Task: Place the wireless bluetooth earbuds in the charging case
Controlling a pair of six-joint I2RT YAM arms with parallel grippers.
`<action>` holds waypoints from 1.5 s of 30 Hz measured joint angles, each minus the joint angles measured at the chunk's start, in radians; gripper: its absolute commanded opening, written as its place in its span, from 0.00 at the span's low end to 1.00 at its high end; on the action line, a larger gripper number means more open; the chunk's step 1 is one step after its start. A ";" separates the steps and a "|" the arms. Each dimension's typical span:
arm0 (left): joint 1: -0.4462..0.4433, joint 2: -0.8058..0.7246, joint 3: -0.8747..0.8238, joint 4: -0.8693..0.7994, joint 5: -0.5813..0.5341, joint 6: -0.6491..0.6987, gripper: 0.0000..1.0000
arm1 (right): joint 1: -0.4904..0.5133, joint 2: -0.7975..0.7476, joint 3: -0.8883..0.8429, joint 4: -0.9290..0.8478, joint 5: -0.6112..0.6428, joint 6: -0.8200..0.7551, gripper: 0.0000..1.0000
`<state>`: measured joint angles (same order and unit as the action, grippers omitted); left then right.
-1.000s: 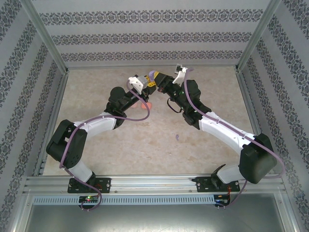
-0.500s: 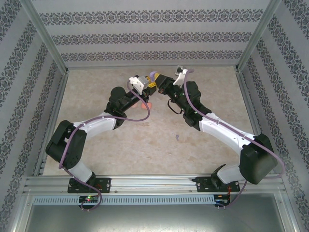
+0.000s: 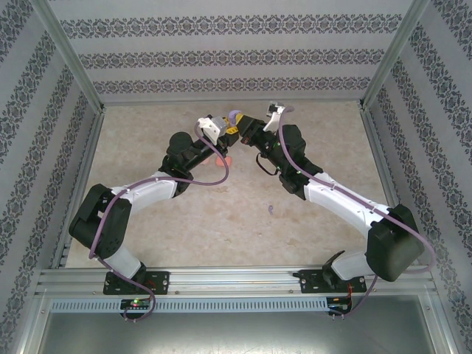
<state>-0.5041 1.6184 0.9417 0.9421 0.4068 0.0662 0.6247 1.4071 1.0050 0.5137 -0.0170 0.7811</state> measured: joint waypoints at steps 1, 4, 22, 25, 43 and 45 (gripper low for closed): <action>0.000 0.000 0.000 -0.002 0.000 0.000 0.00 | 0.003 0.000 0.000 -0.002 0.004 -0.004 0.13; 0.000 0.000 0.000 -0.011 0.000 0.000 0.00 | 0.010 0.000 0.000 -0.013 0.024 -0.021 0.17; 0.000 0.000 0.000 -0.022 -0.008 -0.004 0.00 | 0.028 -0.008 0.031 -0.069 0.045 -0.043 0.60; 0.000 0.000 0.000 -0.023 -0.008 -0.004 0.00 | 0.027 -0.011 0.035 -0.076 0.042 -0.038 0.71; 0.000 -0.015 0.000 -0.016 0.017 0.005 0.00 | -0.083 -0.172 0.087 -0.330 -0.039 -0.044 0.28; 0.000 -0.024 0.000 -0.024 0.042 0.016 0.00 | -0.109 -0.174 0.117 -0.409 -0.061 -0.054 0.15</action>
<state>-0.5041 1.5948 0.9417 0.9184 0.4488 0.0826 0.5159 1.2327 1.1225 0.1047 -0.0784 0.7273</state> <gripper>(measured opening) 0.208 0.252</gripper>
